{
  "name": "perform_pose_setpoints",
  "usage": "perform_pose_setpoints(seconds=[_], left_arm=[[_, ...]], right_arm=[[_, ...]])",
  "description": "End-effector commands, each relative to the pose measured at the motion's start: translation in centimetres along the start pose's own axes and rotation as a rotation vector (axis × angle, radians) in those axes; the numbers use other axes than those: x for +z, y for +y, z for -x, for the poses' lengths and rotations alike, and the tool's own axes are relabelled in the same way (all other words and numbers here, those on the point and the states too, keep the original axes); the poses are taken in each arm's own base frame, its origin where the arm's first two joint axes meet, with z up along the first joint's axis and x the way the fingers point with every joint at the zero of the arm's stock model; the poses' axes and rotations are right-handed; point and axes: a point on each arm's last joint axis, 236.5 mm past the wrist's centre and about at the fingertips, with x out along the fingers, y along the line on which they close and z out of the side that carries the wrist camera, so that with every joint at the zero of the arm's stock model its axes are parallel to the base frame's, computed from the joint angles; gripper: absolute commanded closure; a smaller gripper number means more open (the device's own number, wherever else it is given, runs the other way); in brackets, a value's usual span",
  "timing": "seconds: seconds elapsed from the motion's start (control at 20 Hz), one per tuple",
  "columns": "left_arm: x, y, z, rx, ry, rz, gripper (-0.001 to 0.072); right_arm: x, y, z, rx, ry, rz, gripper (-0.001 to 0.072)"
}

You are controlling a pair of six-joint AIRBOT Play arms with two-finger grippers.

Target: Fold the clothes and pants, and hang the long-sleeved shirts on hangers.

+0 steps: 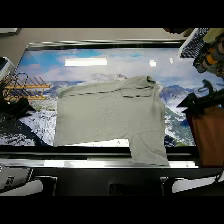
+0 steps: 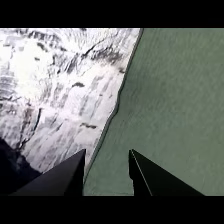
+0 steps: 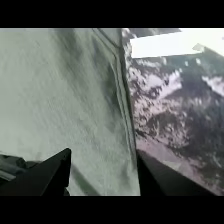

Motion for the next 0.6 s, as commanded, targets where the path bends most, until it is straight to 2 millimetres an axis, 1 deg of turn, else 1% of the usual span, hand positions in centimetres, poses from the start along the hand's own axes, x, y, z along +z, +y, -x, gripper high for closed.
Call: perform_pose_setpoints(seconds=[0.0, 0.05, 0.15, 0.25, 0.35, 0.45, 0.55], left_arm=[[-5.6, 2.1, -1.4, 0.019, 0.102, 0.055, 0.0385], [-6.5, 2.3, -1.7, 0.020, 0.119, 0.061, 0.0385], [-7.3, 2.5, -2.1, 0.020, 0.137, 0.068, 0.0385], [-7.2, 2.5, -2.1, 0.020, 0.135, 0.068, 0.0385], [-7.1, 2.4, -2.1, 0.016, 0.129, 0.074, 0.0385], [-7.1, 2.4, -2.2, 0.019, 0.128, 0.115, 0.0385], [-7.1, 2.4, -2.2, 0.019, 0.128, 0.117, 0.0385]], right_arm=[[-5.0, -2.7, -3.7, 0.010, 0.059, -0.041, 0.0239], [-5.5, -3.0, -4.7, 0.016, 0.054, -0.044, 0.0239], [-5.6, -2.8, -6.4, 0.064, 0.028, -0.036, 0.0240], [-5.8, -2.4, -7.7, 0.097, 0.011, -0.035, 0.0240], [-6.8, -2.6, -9.3, 0.077, 0.039, -0.016, 0.0240], [-7.7, -2.7, -10.6, 0.052, 0.066, 0.014, 0.0240], [-8.1, -3.0, -11.1, 0.023, 0.083, 0.028, 0.0241]])
